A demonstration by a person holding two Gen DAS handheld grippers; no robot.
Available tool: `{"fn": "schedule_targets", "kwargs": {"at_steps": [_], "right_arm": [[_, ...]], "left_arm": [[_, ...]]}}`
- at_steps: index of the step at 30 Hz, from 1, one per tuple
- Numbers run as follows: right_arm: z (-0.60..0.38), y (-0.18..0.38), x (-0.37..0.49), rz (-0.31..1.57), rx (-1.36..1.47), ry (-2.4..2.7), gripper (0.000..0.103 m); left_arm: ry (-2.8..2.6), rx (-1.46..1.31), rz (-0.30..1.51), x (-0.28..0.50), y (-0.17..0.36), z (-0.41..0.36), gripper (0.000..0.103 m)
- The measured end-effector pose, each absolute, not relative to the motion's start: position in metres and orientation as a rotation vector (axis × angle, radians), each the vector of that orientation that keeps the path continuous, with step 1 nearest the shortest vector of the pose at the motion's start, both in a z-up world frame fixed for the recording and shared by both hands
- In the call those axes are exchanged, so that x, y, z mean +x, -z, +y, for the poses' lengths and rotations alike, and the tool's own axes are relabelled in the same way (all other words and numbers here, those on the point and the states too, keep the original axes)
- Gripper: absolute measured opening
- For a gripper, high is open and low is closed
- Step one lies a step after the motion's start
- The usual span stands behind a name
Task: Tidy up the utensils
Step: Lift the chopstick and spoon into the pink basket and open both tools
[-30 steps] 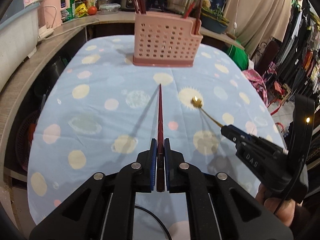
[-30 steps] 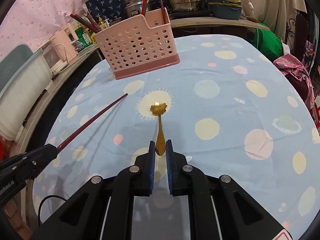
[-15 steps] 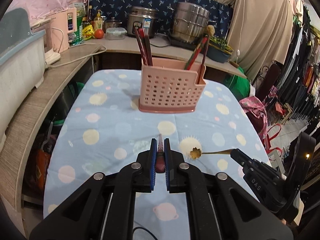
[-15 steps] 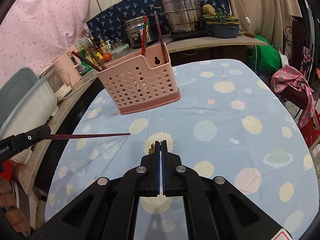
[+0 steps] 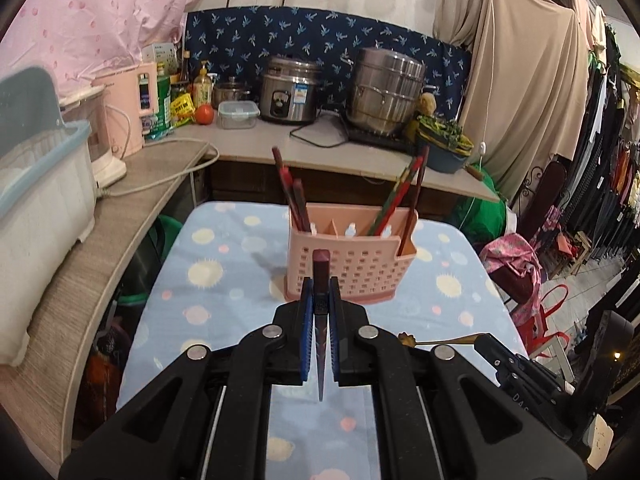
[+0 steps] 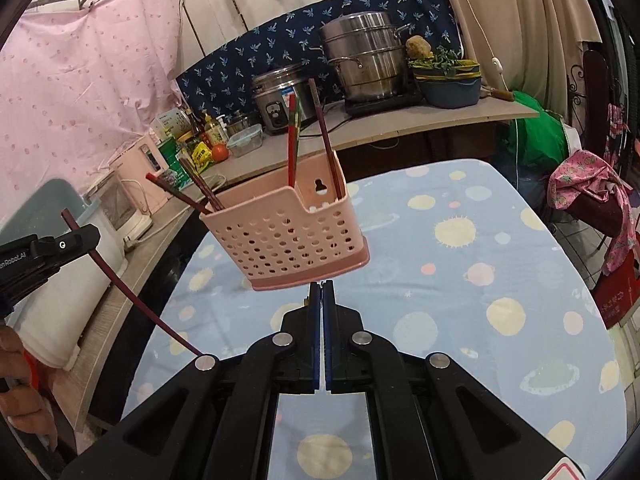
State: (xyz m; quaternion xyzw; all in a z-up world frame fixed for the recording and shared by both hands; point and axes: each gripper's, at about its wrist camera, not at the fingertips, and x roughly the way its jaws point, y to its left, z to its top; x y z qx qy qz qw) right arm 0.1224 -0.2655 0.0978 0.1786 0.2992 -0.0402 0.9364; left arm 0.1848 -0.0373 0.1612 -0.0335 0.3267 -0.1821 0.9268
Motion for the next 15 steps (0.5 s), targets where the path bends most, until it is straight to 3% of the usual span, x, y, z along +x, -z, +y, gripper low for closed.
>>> {"fn": "schedule_targets", "kwargs": {"at_steps": [15], "right_arm": [[-0.275, -0.174, 0.199, 0.468, 0.338, 0.053, 0.002]], "left_arm": [[0.360, -0.112, 0.474, 0.240, -0.253, -0.062, 0.007]]}}
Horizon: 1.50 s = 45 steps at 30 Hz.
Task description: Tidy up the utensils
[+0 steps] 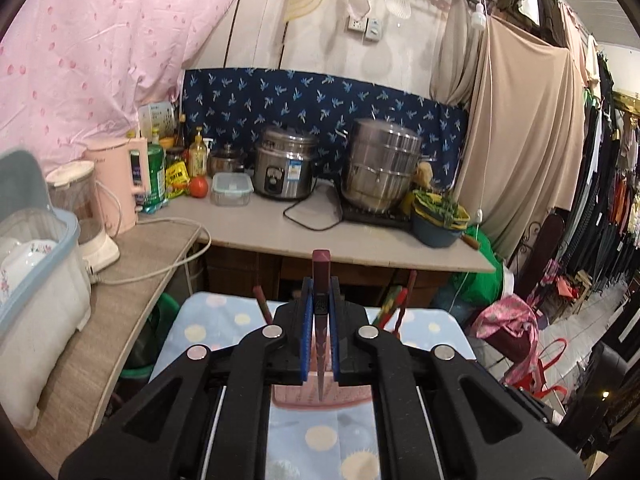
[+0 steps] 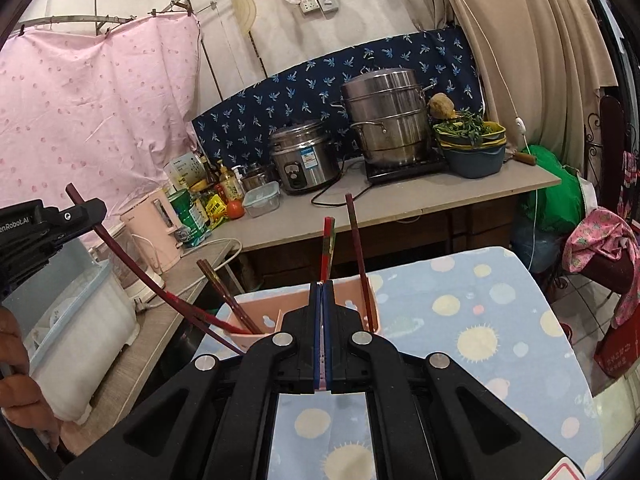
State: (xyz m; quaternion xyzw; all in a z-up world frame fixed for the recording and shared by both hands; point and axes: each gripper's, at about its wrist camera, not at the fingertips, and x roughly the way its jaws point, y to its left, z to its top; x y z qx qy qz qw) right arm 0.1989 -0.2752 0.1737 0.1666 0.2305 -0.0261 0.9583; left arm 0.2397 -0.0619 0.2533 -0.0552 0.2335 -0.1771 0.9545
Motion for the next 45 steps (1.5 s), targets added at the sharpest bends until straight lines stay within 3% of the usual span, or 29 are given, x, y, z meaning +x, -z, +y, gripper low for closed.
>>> {"fn": "schedule_targets", "kwargs": {"at_steps": [9, 33, 36, 38, 41, 45], "right_arm": [[-0.268, -0.170, 0.248, 0.492, 0.311, 0.051, 0.002], [-0.256, -0.130, 0.281, 0.577, 0.299, 0.054, 0.005], [-0.256, -0.130, 0.278, 0.576, 0.303, 0.053, 0.006], [-0.256, -0.131, 0.276, 0.573, 0.307, 0.051, 0.008], [-0.256, -0.134, 0.272, 0.563, 0.312, 0.049, 0.020], [-0.253, -0.138, 0.267, 0.559, 0.309, 0.039, 0.021]], "left_arm": [[0.332, -0.103, 0.414, 0.275, -0.262, -0.072, 0.007], [0.330, -0.117, 0.530, 0.310, -0.219, -0.076, 0.007], [0.336, -0.124, 0.545, 0.311, -0.218, -0.077, 0.013], [0.334, -0.138, 0.550, 0.310, -0.218, -0.074, 0.025], [0.335, -0.142, 0.546, 0.307, -0.218, -0.073, 0.027], [0.338, -0.138, 0.545, 0.304, -0.219, -0.073, 0.027]]}}
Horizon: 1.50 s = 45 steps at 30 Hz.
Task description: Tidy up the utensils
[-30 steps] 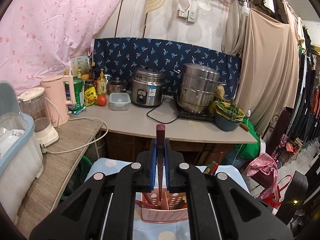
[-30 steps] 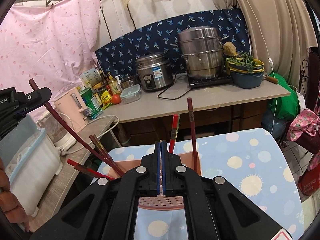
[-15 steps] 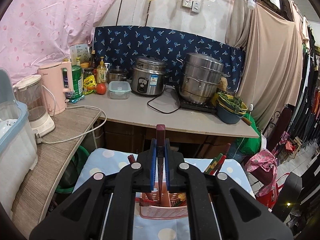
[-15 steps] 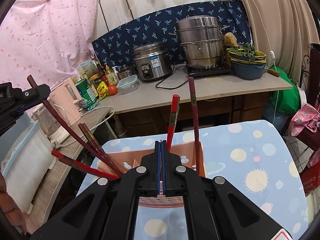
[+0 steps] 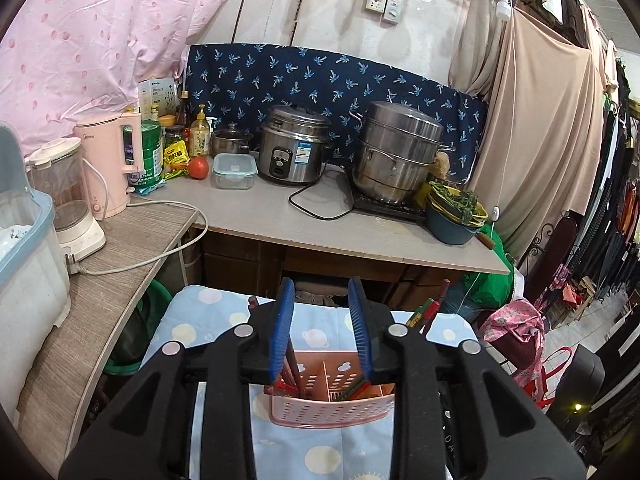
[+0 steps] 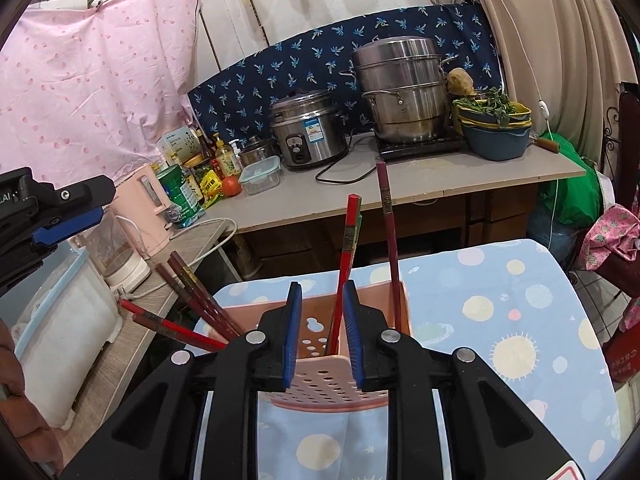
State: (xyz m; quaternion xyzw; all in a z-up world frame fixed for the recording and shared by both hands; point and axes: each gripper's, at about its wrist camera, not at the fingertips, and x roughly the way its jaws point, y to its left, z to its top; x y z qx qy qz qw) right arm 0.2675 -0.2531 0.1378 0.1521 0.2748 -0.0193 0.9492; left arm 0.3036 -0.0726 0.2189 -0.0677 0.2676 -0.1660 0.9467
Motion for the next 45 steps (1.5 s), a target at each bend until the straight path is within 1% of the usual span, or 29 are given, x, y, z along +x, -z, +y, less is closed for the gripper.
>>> {"fn": "schedule_targets", "kwargs": {"at_steps": [1, 4, 7, 10, 13, 21, 25, 30, 32, 33, 35, 36, 40, 45], "right_arm": [[-0.252, -0.139, 0.266, 0.559, 0.307, 0.038, 0.021], [-0.249, -0.140, 0.261, 0.559, 0.301, 0.035, 0.028], [-0.247, -0.141, 0.255, 0.567, 0.289, 0.039, 0.029], [-0.246, -0.141, 0.249, 0.585, 0.294, 0.036, 0.030], [-0.244, -0.137, 0.239, 0.596, 0.306, 0.035, 0.035], [-0.237, -0.124, 0.210, 0.637, 0.285, 0.049, 0.037], [-0.234, -0.119, 0.194, 0.654, 0.279, 0.052, 0.041], [-0.231, -0.116, 0.178, 0.668, 0.252, 0.067, 0.041], [-0.231, -0.116, 0.173, 0.673, 0.248, 0.072, 0.044], [-0.232, -0.115, 0.169, 0.673, 0.248, 0.073, 0.045], [-0.232, -0.115, 0.164, 0.670, 0.243, 0.079, 0.048], [-0.232, -0.114, 0.162, 0.669, 0.233, 0.084, 0.048], [-0.229, -0.112, 0.155, 0.675, 0.213, 0.090, 0.048], [-0.223, -0.109, 0.149, 0.683, 0.193, 0.095, 0.052]], "left_arm": [[0.338, -0.136, 0.546, 0.302, -0.219, -0.073, 0.027], [0.341, -0.137, 0.548, 0.299, -0.219, -0.072, 0.030], [0.346, -0.136, 0.552, 0.296, -0.219, -0.071, 0.030], [0.348, -0.139, 0.562, 0.287, -0.219, -0.069, 0.033], [0.350, -0.143, 0.574, 0.278, -0.217, -0.067, 0.037], [0.357, -0.101, 0.614, 0.251, -0.203, -0.066, 0.038], [0.345, -0.055, 0.638, 0.237, -0.189, -0.068, 0.038], [0.324, -0.009, 0.670, 0.224, -0.171, -0.069, 0.038], [0.311, 0.007, 0.677, 0.219, -0.165, -0.069, 0.038], [0.302, 0.017, 0.680, 0.217, -0.162, -0.068, 0.039], [0.281, 0.038, 0.679, 0.213, -0.157, -0.068, 0.049], [0.271, 0.050, 0.676, 0.210, -0.155, -0.068, 0.050], [0.241, 0.088, 0.689, 0.205, -0.145, -0.067, 0.050], [0.220, 0.111, 0.709, 0.201, -0.133, -0.063, 0.050]]}}
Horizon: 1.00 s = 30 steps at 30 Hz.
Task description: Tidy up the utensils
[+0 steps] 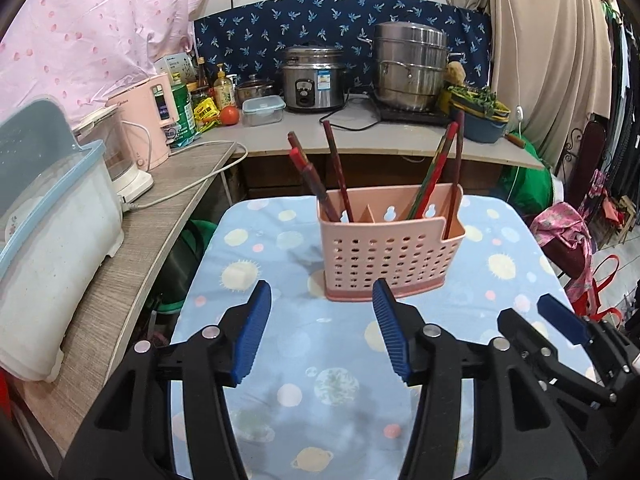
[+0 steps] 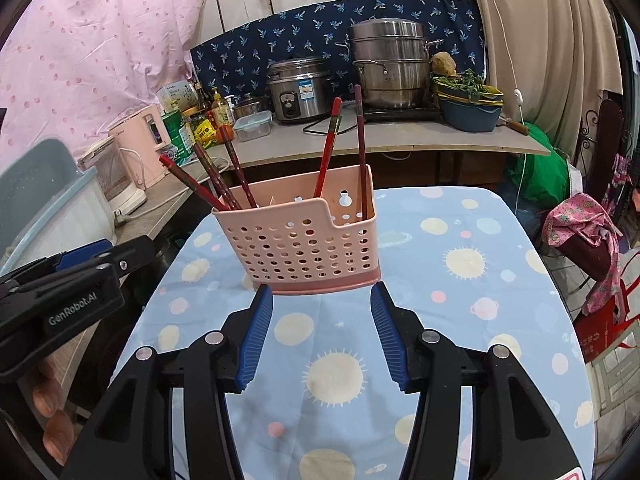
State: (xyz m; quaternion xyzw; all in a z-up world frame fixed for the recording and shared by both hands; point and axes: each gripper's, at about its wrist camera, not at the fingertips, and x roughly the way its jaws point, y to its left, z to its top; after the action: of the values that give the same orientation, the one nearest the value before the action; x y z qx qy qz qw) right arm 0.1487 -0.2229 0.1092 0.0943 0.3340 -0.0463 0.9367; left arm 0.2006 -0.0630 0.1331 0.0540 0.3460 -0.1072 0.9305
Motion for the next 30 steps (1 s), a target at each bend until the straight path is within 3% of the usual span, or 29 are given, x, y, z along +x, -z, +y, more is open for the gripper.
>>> {"fn": "schedule_targets", "kwargs": {"at_steps": [10, 20, 26, 30], "right_arm": [[-0.216, -0.101, 0.143, 0.720, 0.181, 0.094, 0.065], [-0.211, -0.093, 0.145, 0.754, 0.162, 0.102, 0.084], [-0.211, -0.090, 0.145, 0.757, 0.162, 0.114, 0.085], [-0.209, -0.089, 0.147, 0.763, 0.147, 0.123, 0.085]], "left_arm": [[0.192, 0.134, 0.739, 0.195, -0.113, -0.059, 0.058], [0.168, 0.132, 0.766, 0.192, -0.099, -0.055, 0.077], [0.146, 0.130, 0.779, 0.193, -0.093, -0.051, 0.087], [0.140, 0.137, 0.787, 0.194, -0.089, -0.051, 0.087]]}}
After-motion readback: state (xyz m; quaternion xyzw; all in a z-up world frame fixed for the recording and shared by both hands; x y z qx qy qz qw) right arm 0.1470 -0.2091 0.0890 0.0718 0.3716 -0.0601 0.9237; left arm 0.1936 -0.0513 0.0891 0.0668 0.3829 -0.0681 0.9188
